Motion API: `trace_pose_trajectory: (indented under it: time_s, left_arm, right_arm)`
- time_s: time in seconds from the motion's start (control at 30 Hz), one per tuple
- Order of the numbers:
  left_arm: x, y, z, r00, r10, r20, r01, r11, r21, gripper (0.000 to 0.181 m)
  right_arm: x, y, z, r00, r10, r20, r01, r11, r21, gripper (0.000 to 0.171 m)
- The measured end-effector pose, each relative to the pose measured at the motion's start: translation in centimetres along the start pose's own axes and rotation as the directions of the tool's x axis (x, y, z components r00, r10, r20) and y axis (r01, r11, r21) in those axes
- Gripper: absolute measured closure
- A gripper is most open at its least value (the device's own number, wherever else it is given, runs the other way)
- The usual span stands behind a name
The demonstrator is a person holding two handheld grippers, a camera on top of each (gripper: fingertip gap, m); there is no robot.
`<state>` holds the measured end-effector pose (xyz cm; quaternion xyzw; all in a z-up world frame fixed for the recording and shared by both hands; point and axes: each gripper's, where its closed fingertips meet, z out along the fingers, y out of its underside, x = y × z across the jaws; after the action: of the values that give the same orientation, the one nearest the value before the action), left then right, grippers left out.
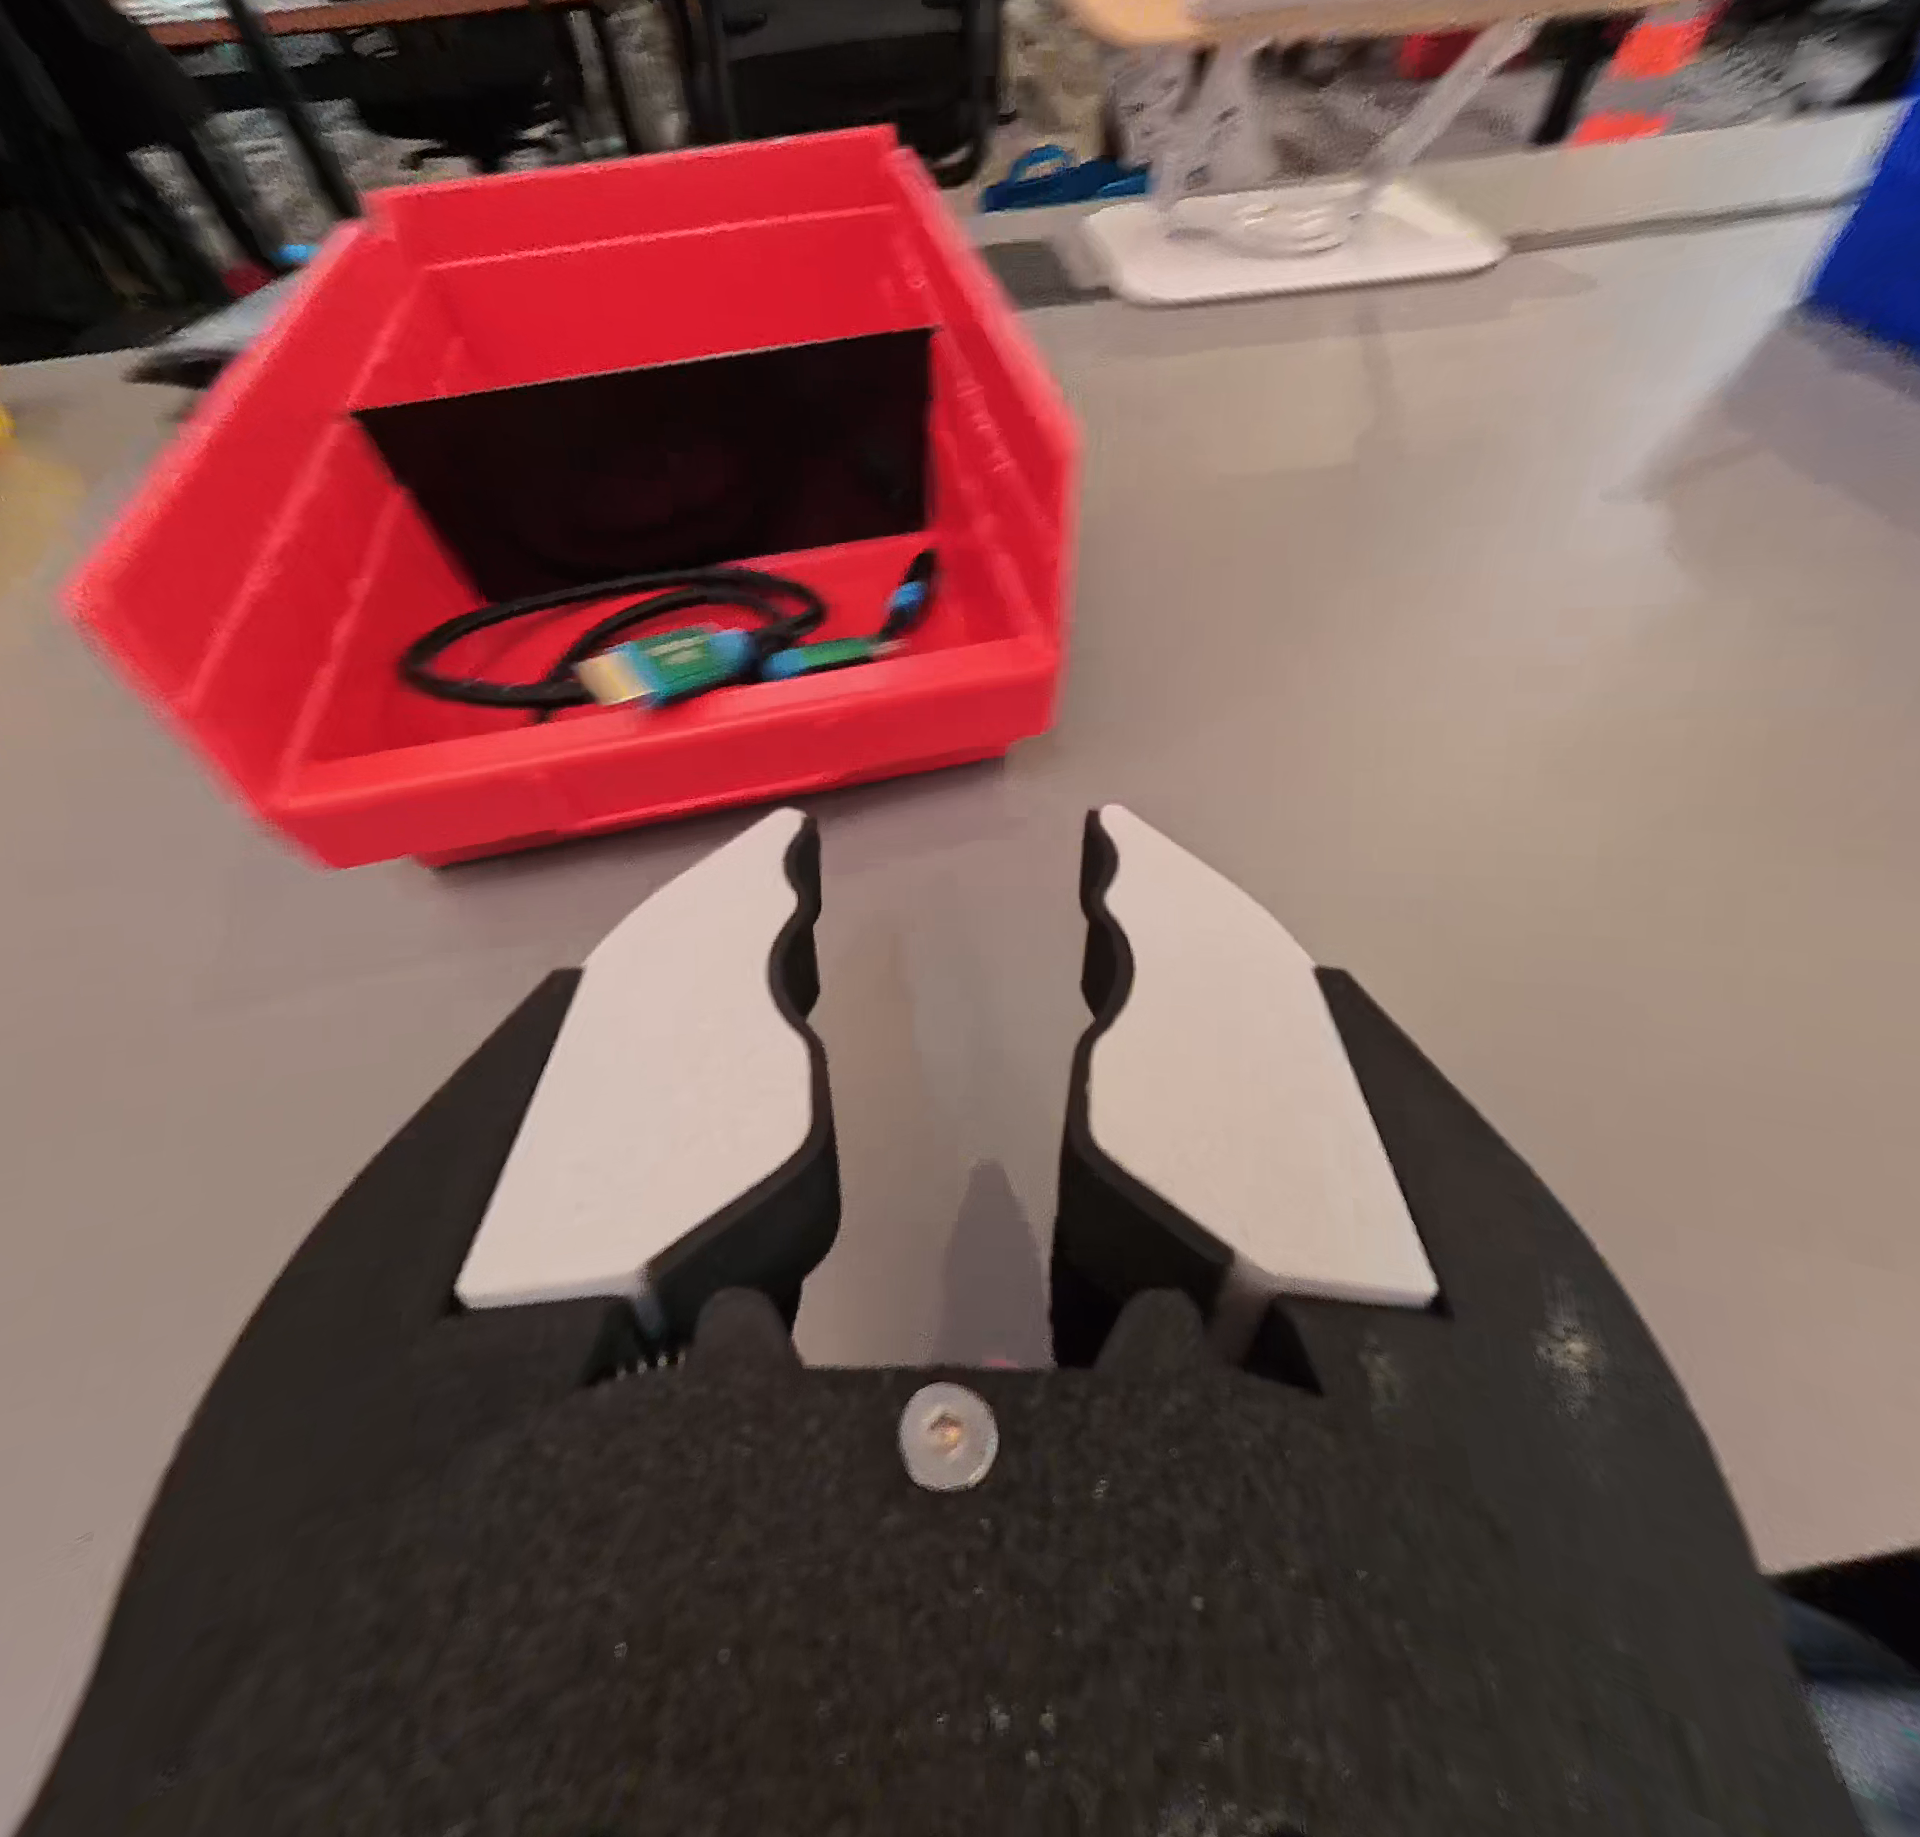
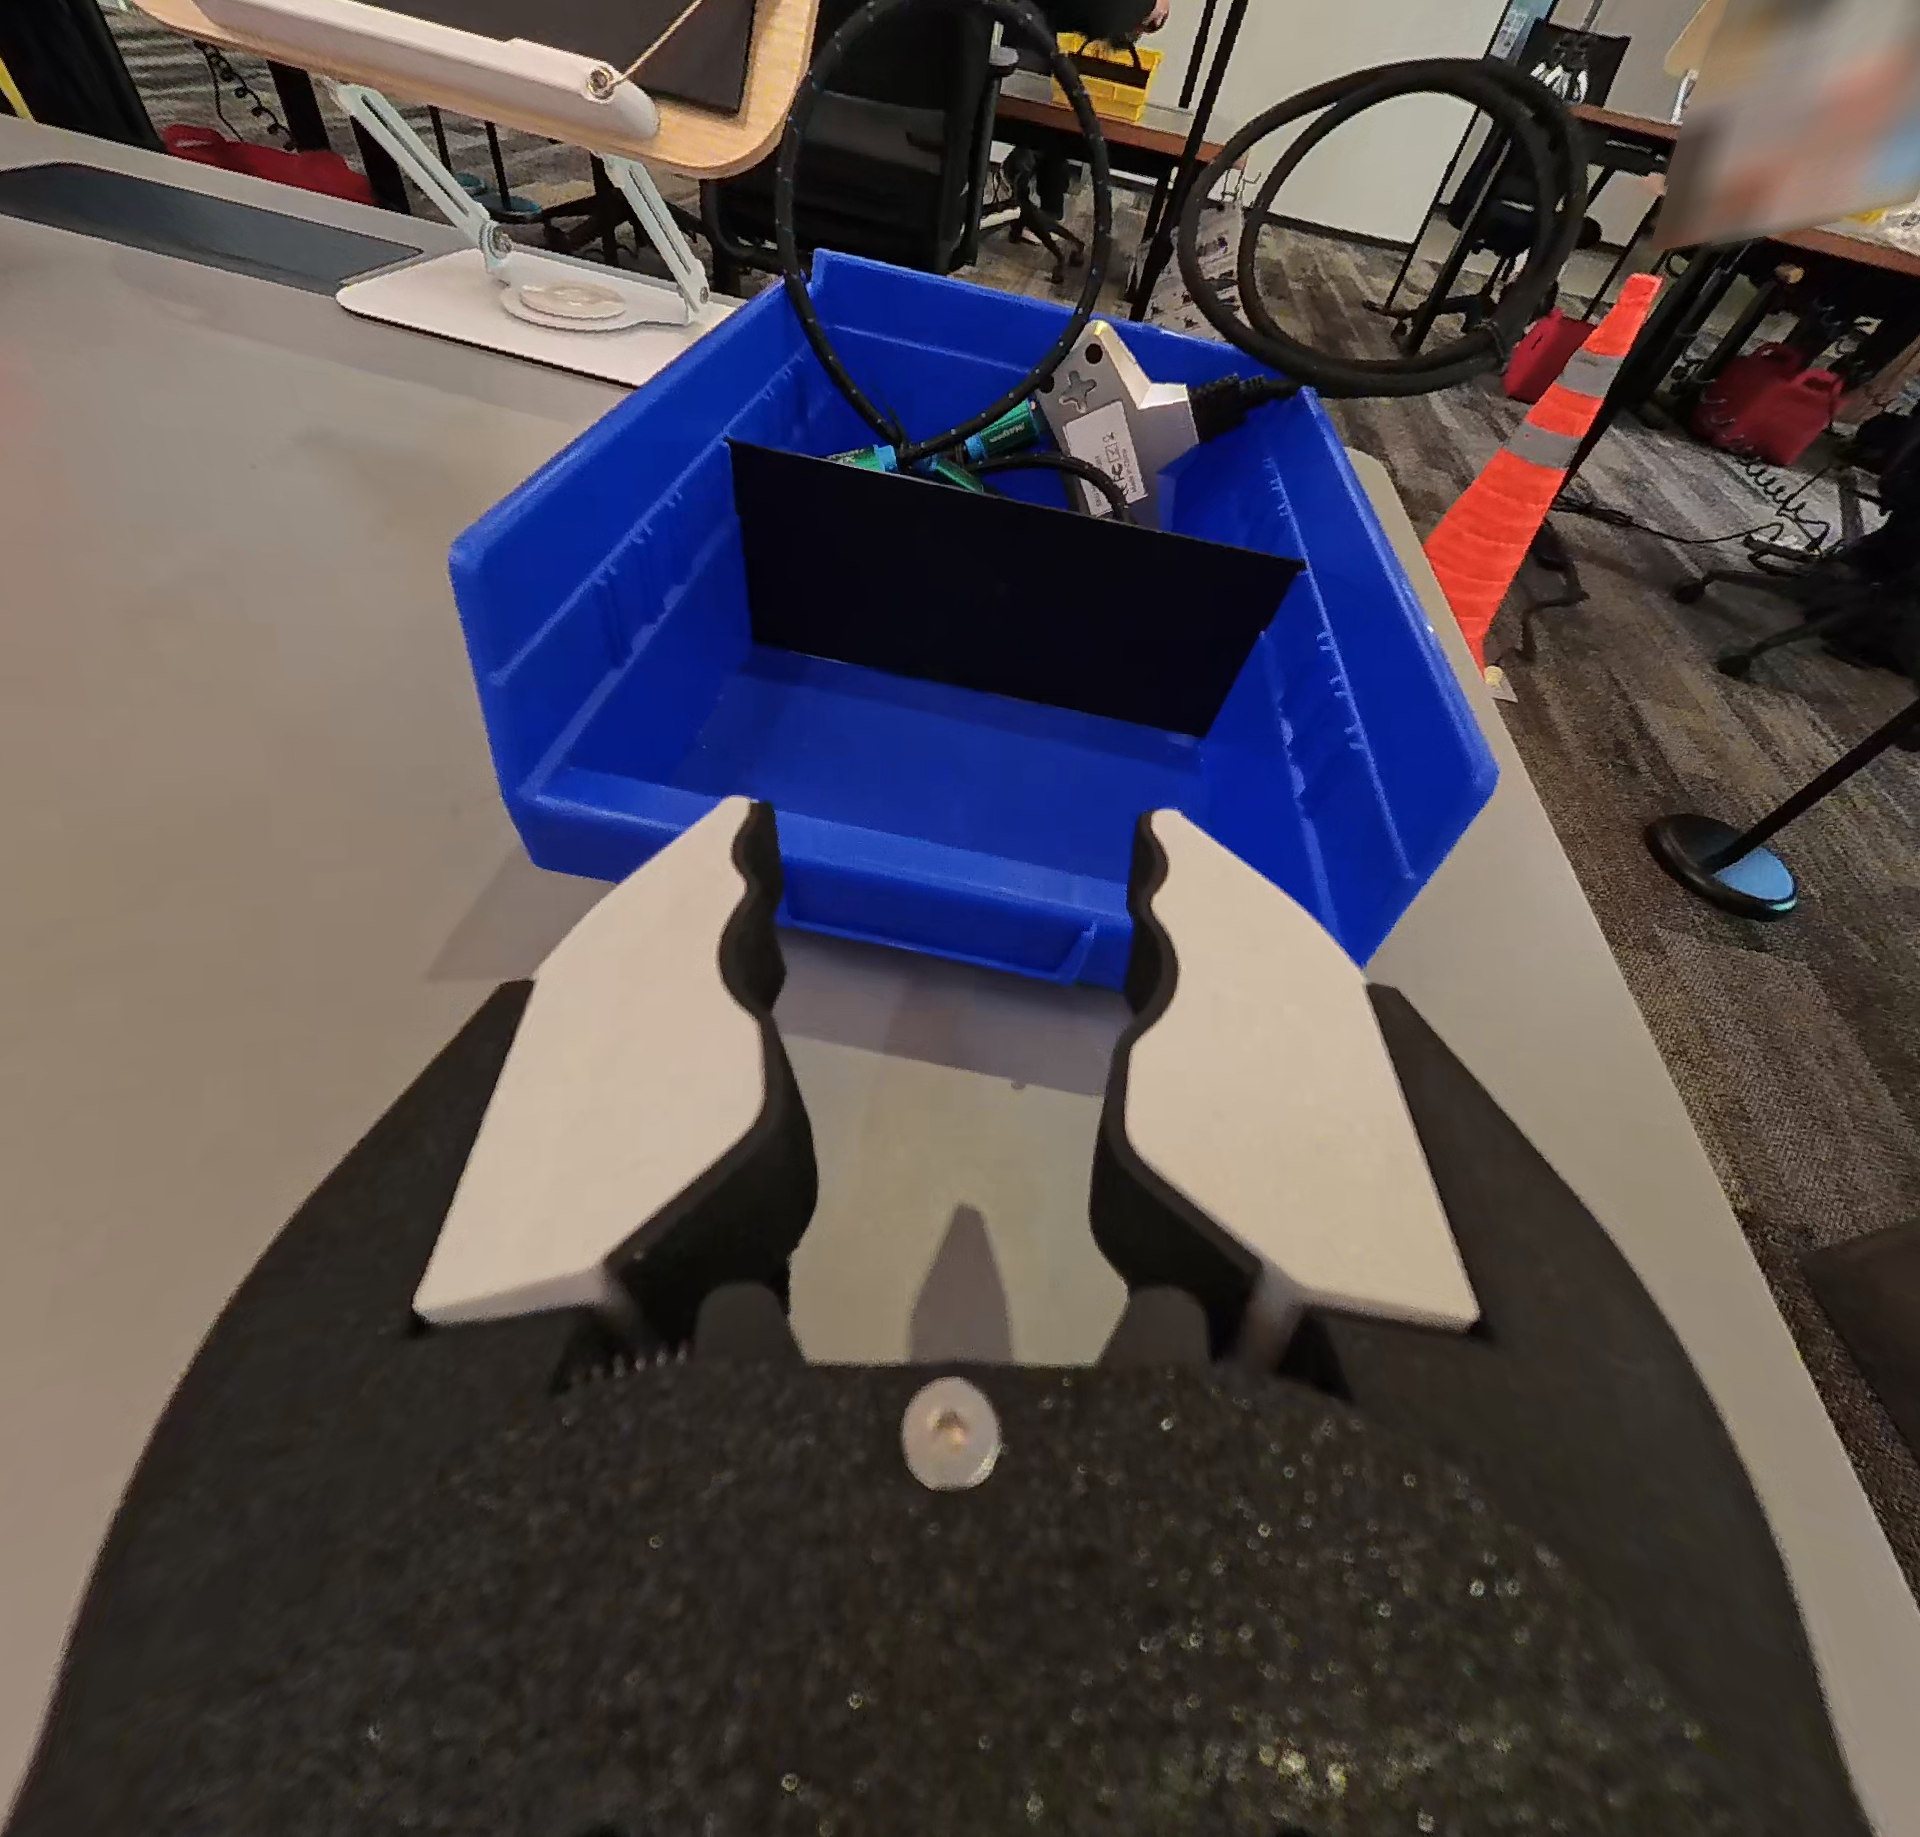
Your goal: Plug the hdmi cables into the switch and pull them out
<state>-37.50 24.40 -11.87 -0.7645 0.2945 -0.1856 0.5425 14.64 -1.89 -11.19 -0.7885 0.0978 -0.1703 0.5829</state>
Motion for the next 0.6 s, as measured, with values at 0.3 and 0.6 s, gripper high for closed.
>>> trace_pose_trajectory:
  time_s: [0.3, 0.6]
  left_arm:
    - [30.7, -3.3, 6.7, 0.864, 0.073, -0.499, -0.109, 0.993, -0.044, 0.09]
    - [47.1, -5.2, 16.6, 0.915, 0.175, -0.364, -0.21, 0.976, -0.059, 0.111]
  right_arm:
    - [1.4, 0.7, -0.9, 0.999, -0.021, -0.047, 0.02, 1.0, -0.022, 0.106]
    - [5.5, 2.7, -4.0, 0.987, 0.061, -0.147, -0.071, 0.995, -0.066, 0.112]
